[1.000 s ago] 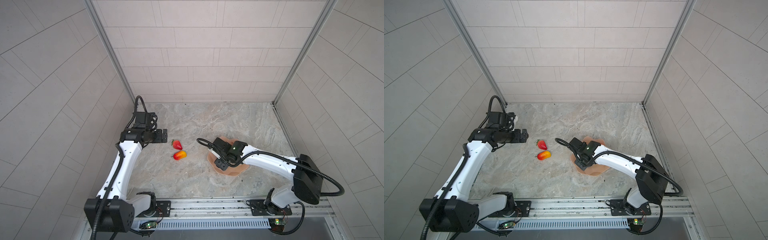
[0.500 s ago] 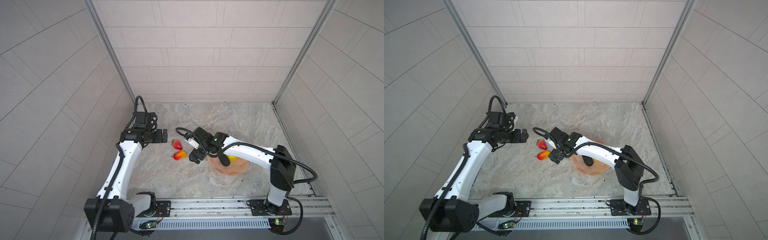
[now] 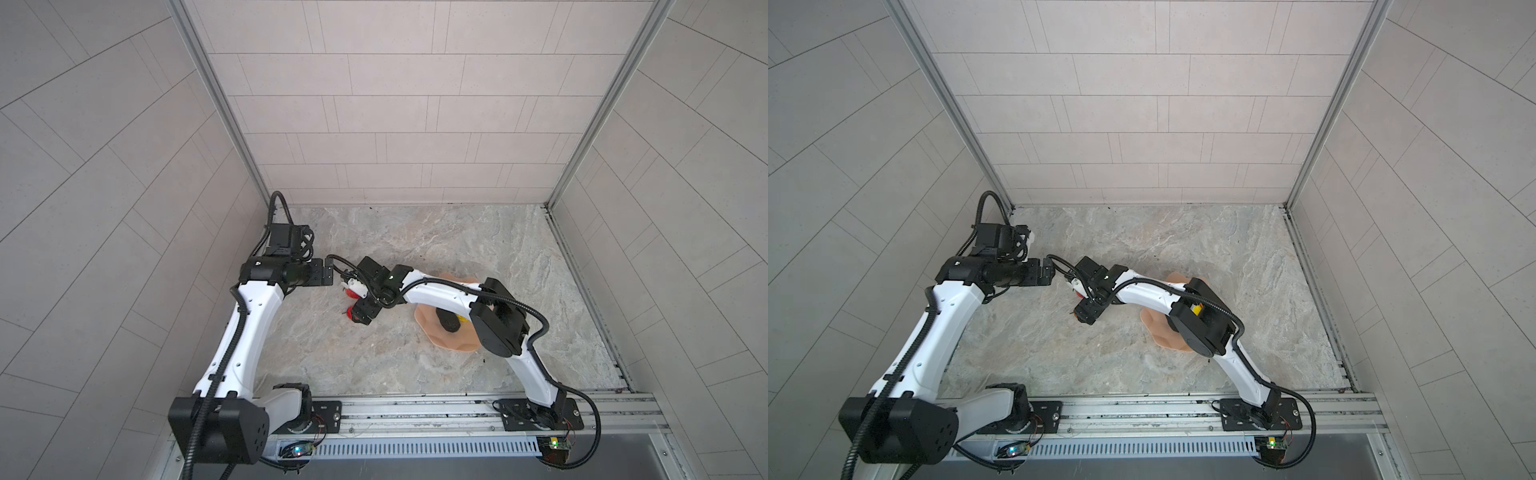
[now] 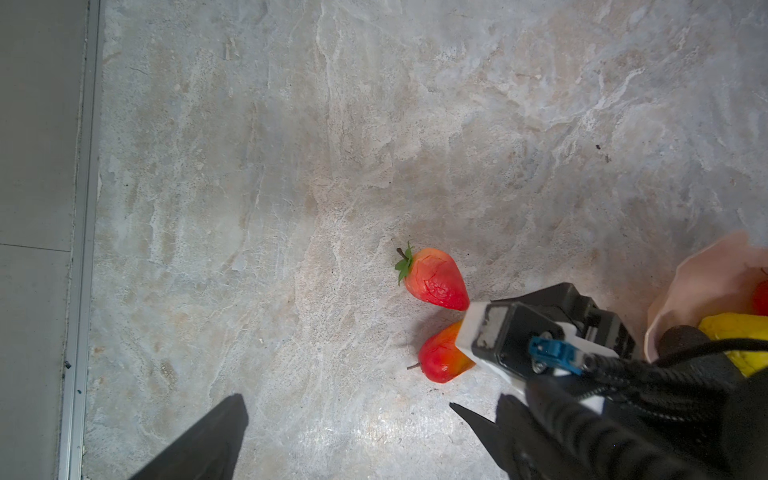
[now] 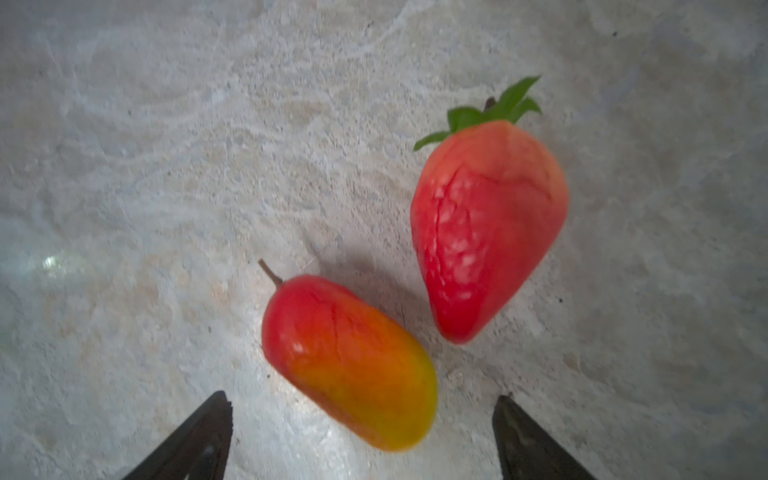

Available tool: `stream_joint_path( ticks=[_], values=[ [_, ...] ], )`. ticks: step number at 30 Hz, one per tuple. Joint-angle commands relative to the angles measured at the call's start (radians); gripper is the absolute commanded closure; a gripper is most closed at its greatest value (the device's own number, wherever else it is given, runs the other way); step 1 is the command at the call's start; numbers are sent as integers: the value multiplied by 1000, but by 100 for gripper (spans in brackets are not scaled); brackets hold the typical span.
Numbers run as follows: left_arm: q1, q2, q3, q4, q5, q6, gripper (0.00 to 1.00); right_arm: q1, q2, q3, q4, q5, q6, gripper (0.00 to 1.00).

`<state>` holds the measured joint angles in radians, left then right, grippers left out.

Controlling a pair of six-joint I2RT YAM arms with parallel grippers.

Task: Place and organize the fake fruits in the fruit bowl
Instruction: 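Reach the right gripper to the remaining mango and grasp it, then carry the mango into the bowl and release it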

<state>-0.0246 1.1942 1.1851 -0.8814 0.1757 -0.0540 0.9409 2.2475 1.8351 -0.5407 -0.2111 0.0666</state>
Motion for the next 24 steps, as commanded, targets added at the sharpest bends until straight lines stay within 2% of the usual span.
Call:
stream_joint_path(
  ticks=[1,6,9,12,14,18,24],
  values=[
    [0,-13,8,-6,-2,9,0,14,41,34,-4,-31,1,20],
    [-2,-13,8,-7,-4,8,0,21,57,38,-16,-31,6,30],
    [-1,-13,8,-7,-1,8,0,24,47,20,-20,-29,9,46],
    [-1,-12,8,-7,-2,9,0,24,15,-16,-23,-17,10,68],
    [-2,-12,8,-7,-2,8,0,24,-23,-50,-22,-8,7,73],
    [-2,-12,8,-7,-1,8,0,24,-134,-142,-33,2,0,77],
    [-2,-12,8,-6,2,9,0,19,-398,-350,-58,70,-5,78]
  ],
)
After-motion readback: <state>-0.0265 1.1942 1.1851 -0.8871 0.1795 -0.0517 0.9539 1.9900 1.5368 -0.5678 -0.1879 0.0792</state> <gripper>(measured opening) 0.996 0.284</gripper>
